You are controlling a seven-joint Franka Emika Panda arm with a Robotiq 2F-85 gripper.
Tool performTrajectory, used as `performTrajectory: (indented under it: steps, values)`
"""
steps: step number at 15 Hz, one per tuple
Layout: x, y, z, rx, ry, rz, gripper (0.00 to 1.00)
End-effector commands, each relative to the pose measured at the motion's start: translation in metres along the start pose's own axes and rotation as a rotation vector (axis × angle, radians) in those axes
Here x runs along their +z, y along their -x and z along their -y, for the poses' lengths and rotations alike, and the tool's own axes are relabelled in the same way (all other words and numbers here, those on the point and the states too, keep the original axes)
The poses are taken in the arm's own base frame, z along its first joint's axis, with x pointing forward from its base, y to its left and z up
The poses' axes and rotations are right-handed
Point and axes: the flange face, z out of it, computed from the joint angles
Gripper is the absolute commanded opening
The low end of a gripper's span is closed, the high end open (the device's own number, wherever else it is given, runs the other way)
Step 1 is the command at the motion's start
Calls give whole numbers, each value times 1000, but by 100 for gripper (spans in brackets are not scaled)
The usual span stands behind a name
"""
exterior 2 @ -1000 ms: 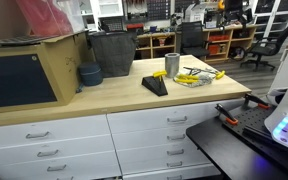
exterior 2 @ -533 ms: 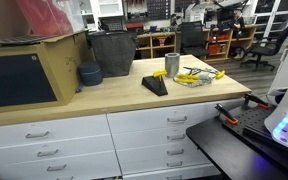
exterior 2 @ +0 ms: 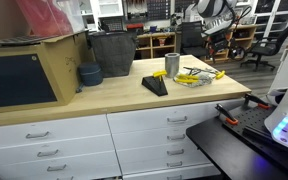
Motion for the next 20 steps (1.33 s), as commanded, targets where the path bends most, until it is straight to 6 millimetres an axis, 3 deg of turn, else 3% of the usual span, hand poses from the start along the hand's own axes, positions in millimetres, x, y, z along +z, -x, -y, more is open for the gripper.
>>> performTrajectory:
  steps: [1,5,11,15,20]
  values:
    - [26,-7,22,54,76,14,100]
    - [37,-12,33,87,100,28,100]
    - [-6,-15,23,135,-5,-72,100]
    - [-10,-11,43,184,-60,-101,100]
    - [-1,-1,84,196,-85,-99,100]
